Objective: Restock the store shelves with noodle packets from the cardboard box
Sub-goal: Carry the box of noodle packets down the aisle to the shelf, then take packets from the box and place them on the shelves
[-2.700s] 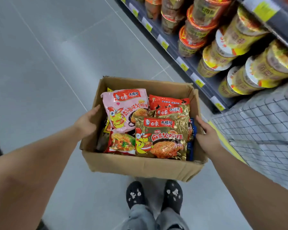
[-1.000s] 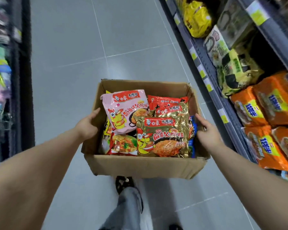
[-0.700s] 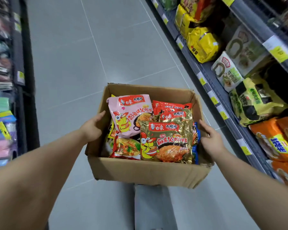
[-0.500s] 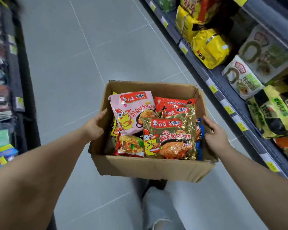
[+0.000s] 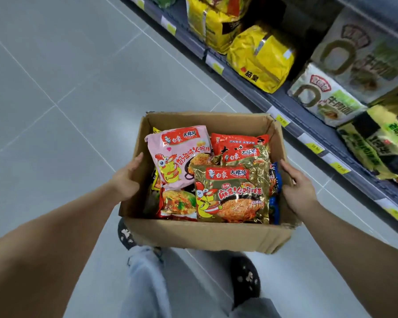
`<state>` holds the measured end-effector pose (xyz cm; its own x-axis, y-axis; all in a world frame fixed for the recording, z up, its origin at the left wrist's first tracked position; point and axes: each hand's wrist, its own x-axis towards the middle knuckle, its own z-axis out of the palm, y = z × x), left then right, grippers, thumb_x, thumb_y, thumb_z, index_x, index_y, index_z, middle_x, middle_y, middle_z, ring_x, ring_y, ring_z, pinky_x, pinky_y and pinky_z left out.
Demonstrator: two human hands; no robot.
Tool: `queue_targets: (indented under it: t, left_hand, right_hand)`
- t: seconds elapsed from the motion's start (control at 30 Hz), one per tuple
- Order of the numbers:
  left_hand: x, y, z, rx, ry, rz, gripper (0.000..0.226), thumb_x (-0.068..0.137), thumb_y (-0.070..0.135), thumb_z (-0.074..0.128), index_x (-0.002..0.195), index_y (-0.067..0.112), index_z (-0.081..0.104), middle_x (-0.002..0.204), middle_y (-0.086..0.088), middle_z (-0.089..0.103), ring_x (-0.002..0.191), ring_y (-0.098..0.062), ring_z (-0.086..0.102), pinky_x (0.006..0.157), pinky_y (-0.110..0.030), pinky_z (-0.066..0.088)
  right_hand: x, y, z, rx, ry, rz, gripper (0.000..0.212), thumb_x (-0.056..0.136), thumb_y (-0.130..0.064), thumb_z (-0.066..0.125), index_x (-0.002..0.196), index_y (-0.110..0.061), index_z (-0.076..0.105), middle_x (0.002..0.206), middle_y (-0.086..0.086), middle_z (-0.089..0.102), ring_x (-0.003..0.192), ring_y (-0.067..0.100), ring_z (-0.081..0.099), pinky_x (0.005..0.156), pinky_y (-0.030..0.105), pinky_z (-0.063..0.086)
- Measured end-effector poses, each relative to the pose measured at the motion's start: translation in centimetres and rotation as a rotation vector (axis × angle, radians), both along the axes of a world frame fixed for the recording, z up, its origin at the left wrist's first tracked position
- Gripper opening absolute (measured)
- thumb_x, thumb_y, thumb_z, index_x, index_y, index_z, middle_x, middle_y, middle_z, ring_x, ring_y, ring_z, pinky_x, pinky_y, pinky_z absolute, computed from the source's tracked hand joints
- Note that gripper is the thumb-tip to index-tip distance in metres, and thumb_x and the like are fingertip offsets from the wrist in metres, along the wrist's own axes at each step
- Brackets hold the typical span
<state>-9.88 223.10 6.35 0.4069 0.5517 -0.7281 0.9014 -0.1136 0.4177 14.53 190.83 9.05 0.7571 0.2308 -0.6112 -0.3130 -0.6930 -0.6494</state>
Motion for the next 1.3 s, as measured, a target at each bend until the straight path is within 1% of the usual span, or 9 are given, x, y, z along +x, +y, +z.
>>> queue_targets:
  t: [0.1, 0.2, 0.27, 0.43, 0.53, 0.9, 1.07, 1.17, 1.3]
  left_hand:
    - [2.6, 3.5, -2.5, 0.009, -0.010, -0.095, 0.095, 0.077, -0.020, 0.041, 0.148, 0.039, 0.018, 0.154, 0.000, 0.028, 0.139, -0.027, 0.033, 0.109, -0.038, 0.039]
    - [4.7, 6.7, -4.8, -0.042, -0.002, -0.180, 0.095, 0.077, -0.020, 0.041, 0.148, 0.039, 0.019, 0.150, -0.003, 0.035, 0.133, -0.029, 0.042, 0.104, -0.038, 0.044]
    - [6.1, 9.0, -6.1, -0.046, -0.001, -0.224, 0.093, 0.077, -0.021, 0.040, 0.148, 0.036, 0.021, 0.147, -0.003, 0.038, 0.131, -0.030, 0.044, 0.103, -0.037, 0.045]
    - [9.5, 13.7, -10.4, -0.099, -0.064, -0.458, 0.080, 0.083, 0.000, 0.057, 0.148, 0.035, 0.024, 0.149, -0.003, 0.041, 0.135, -0.023, 0.042, 0.111, -0.042, 0.036]
    - [12.0, 14.7, -13.1, -0.026, -0.058, -0.494, 0.080, 0.085, -0.009, 0.050, 0.149, 0.031, 0.023, 0.150, -0.001, 0.037, 0.138, -0.023, 0.037, 0.114, -0.035, 0.032]
    - [15.8, 18.0, -16.4, 0.198, -0.009, -0.723, 0.095, 0.075, -0.010, 0.047, 0.148, 0.041, 0.015, 0.146, -0.006, 0.043, 0.128, -0.032, 0.047, 0.096, -0.033, 0.043]
    - [13.1, 16.9, -15.1, 0.220, -0.179, -0.494, 0.056, 0.082, 0.006, 0.045, 0.136, 0.017, 0.047, 0.139, -0.013, 0.045, 0.128, -0.030, 0.045, 0.108, -0.042, 0.039]
    - [13.7, 14.0, -12.7, 0.187, -0.339, -0.336, 0.036, 0.090, 0.038, 0.042, 0.115, 0.017, 0.059, 0.115, -0.006, 0.062, 0.108, -0.021, 0.060, 0.095, -0.040, 0.048]
    - [16.2, 9.4, -10.2, -0.073, -0.369, -0.034, 0.035, 0.084, 0.044, 0.063, 0.109, 0.020, 0.062, 0.099, 0.010, 0.071, 0.091, -0.007, 0.068, 0.077, -0.026, 0.055]
  right_hand:
    - [-0.3, 1.7, -1.6, -0.054, -0.023, -0.066, 0.065, 0.086, 0.013, 0.040, 0.138, -0.025, 0.047, 0.143, 0.003, 0.046, 0.105, 0.011, 0.048, 0.058, -0.009, 0.033]
    - [-1.4, 3.1, -3.1, -0.106, -0.059, -0.152, 0.061, 0.087, 0.009, 0.042, 0.136, -0.027, 0.051, 0.140, 0.000, 0.049, 0.125, 0.018, 0.048, 0.091, 0.006, 0.033]
    - [-2.4, 4.4, -4.0, -0.124, -0.064, -0.206, 0.061, 0.087, 0.008, 0.041, 0.135, -0.029, 0.051, 0.139, -0.002, 0.050, 0.129, 0.019, 0.045, 0.098, 0.015, 0.031]
    - [-4.2, 6.7, -8.0, -0.117, -0.026, -0.357, 0.064, 0.089, 0.011, 0.037, 0.137, -0.030, 0.047, 0.145, -0.002, 0.044, 0.130, 0.018, 0.042, 0.092, 0.010, 0.029]
    - [-4.8, 7.8, -11.0, -0.116, -0.061, -0.432, 0.064, 0.089, 0.010, 0.036, 0.137, -0.031, 0.047, 0.145, -0.003, 0.044, 0.131, 0.018, 0.042, 0.097, 0.013, 0.031]
    - [-6.7, 12.6, -18.5, -0.177, -0.148, -0.636, 0.073, 0.081, 0.014, 0.034, 0.140, -0.028, 0.042, 0.137, -0.003, 0.053, 0.125, 0.014, 0.049, 0.100, 0.017, 0.034]
    - [-7.1, 14.2, -16.4, -0.215, -0.344, -0.714, 0.052, 0.090, -0.009, 0.036, 0.140, -0.019, 0.041, 0.141, 0.005, 0.047, 0.130, 0.021, 0.044, 0.110, 0.033, 0.034]
    - [-7.9, 15.8, -14.0, -0.190, -0.379, -0.617, 0.046, 0.090, -0.029, 0.038, 0.132, -0.014, 0.050, 0.130, 0.009, 0.052, 0.123, 0.022, 0.047, 0.104, 0.033, 0.037]
    - [-10.0, 17.2, -13.6, -0.213, -0.220, -0.474, 0.057, 0.084, -0.058, 0.050, 0.127, -0.020, 0.051, 0.124, 0.001, 0.057, 0.116, 0.019, 0.052, 0.098, 0.041, 0.045]
